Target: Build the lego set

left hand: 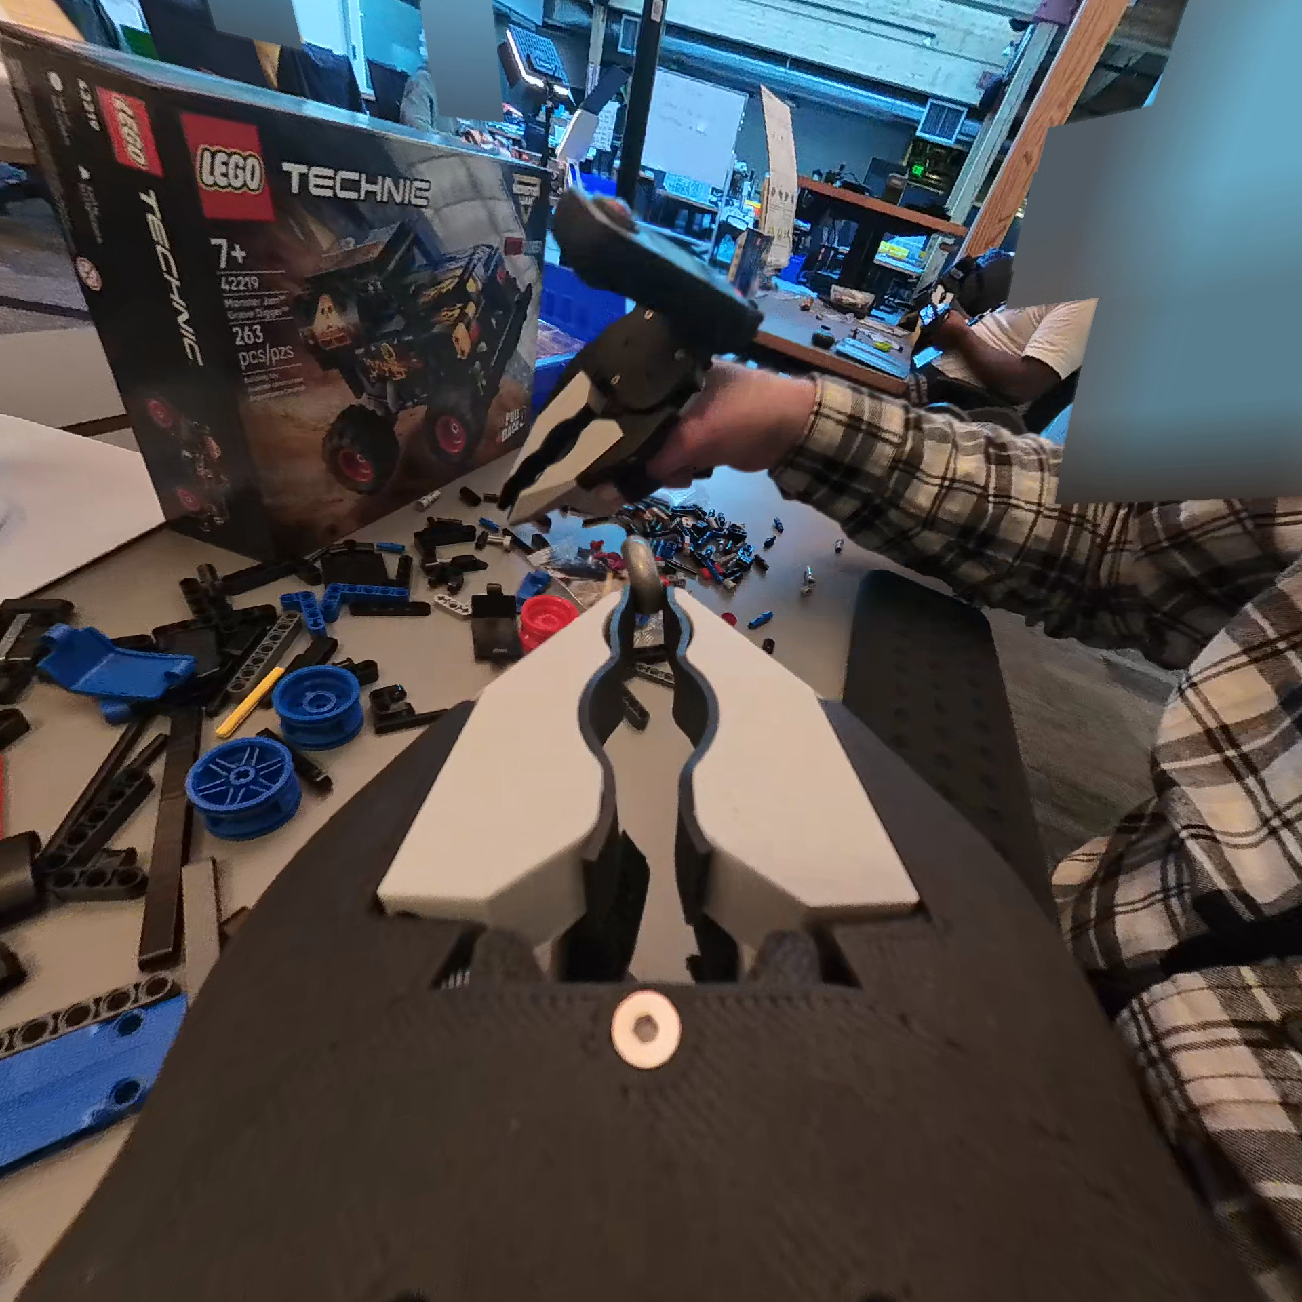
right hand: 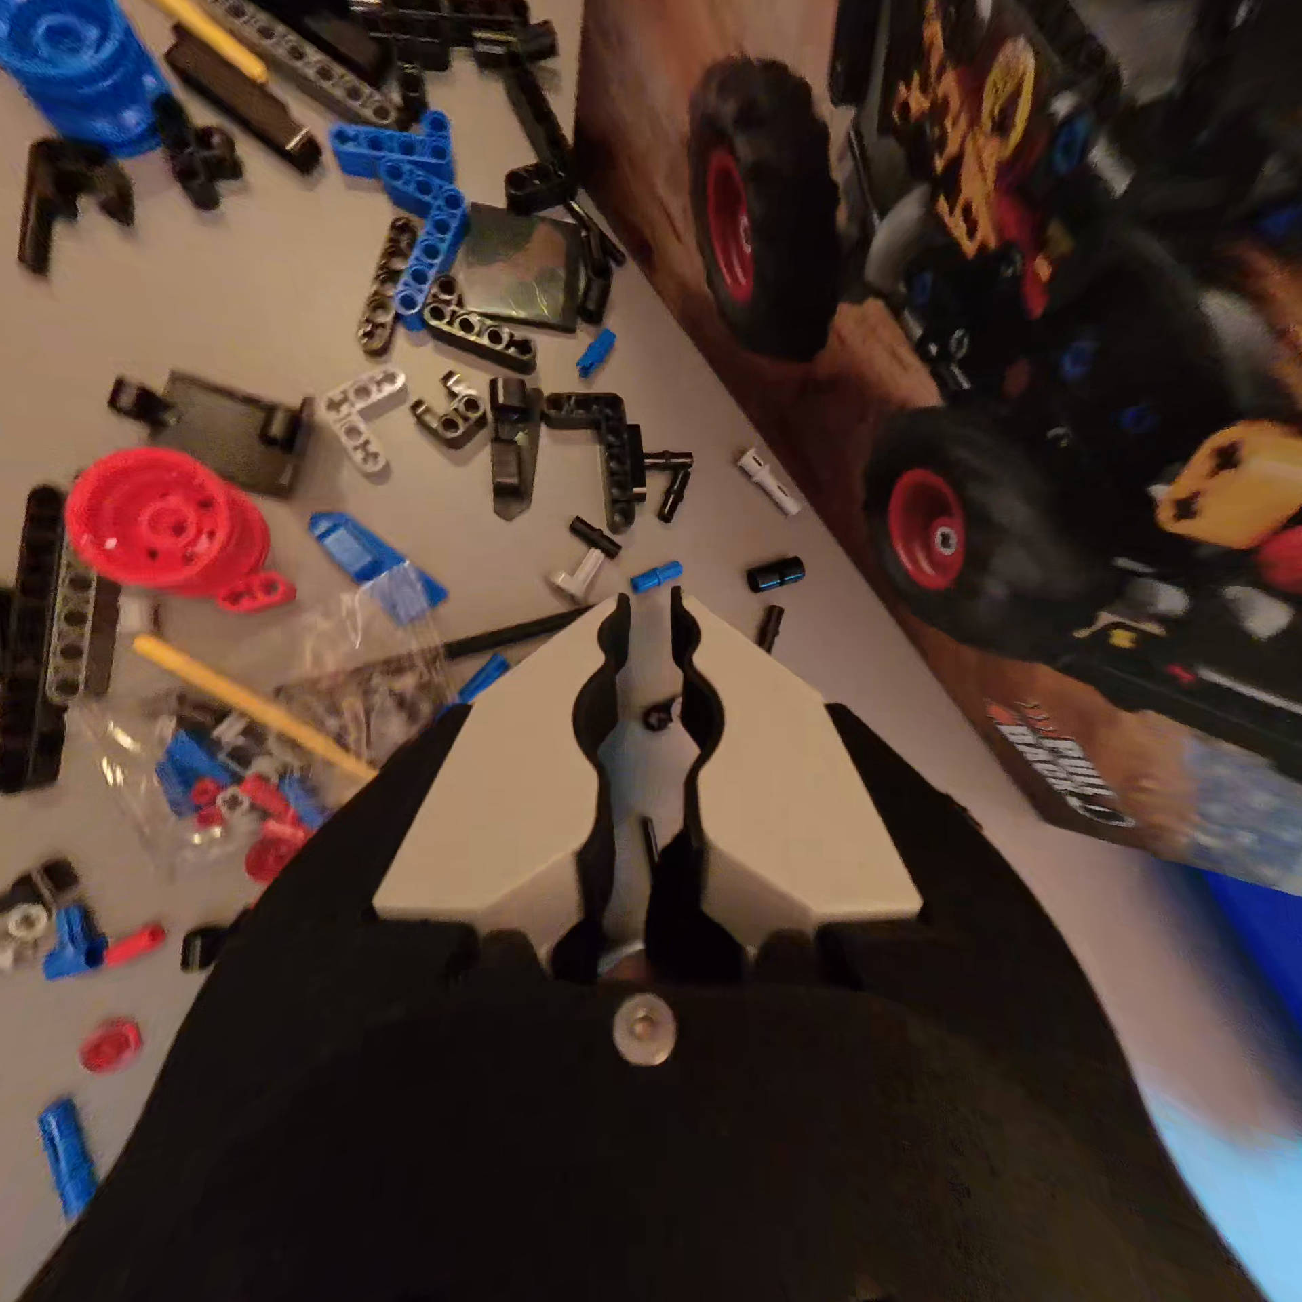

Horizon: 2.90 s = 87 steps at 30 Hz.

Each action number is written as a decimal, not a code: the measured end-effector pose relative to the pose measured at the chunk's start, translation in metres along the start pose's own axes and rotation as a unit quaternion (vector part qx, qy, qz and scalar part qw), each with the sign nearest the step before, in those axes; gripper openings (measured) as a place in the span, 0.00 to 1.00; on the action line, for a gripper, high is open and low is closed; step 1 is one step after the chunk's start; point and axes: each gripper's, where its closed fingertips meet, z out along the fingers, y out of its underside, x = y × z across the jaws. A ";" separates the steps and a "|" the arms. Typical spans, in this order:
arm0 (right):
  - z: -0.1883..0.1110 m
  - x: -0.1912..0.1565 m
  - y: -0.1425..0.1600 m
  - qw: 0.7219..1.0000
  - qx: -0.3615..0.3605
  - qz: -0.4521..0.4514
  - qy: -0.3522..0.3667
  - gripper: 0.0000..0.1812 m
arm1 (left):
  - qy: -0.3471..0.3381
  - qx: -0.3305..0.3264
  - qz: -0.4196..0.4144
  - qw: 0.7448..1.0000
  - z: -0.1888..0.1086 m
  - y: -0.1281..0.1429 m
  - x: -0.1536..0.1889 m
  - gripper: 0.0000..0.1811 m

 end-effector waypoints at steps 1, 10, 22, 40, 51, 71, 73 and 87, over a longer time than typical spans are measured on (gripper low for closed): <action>0.004 0.002 0.000 1.000 0.000 0.021 -0.003 0.05 | 0.000 0.002 -0.002 1.000 0.000 -0.001 -0.001 0.02; 0.008 0.005 -0.007 0.996 0.008 0.087 -0.023 0.11 | 0.004 0.012 -0.007 1.000 -0.003 -0.003 -0.001 0.03; 0.022 0.009 -0.014 0.992 0.027 0.114 -0.039 0.05 | 0.009 0.015 -0.011 1.000 -0.004 -0.004 0.001 0.03; -0.070 -0.116 -0.024 0.967 0.107 -0.128 -0.194 0.04 | 0.013 -0.022 0.014 1.000 -0.001 0.009 0.008 0.03; -0.051 -0.194 0.018 0.953 0.031 -0.192 -0.234 0.15 | 0.018 -0.075 0.064 0.995 0.008 0.030 0.023 0.03; -0.041 -0.201 0.002 0.992 0.007 0.057 -0.111 0.10 | 0.034 -0.050 0.063 0.996 0.001 0.019 0.031 0.03; -0.041 -0.202 -0.001 0.992 0.014 0.042 -0.118 0.11 | 0.033 -0.048 0.063 0.996 0.000 0.018 0.031 0.03; -0.042 -0.209 -0.006 0.996 0.020 -0.030 -0.083 0.10 | 0.029 -0.049 0.059 0.997 0.001 0.019 0.029 0.03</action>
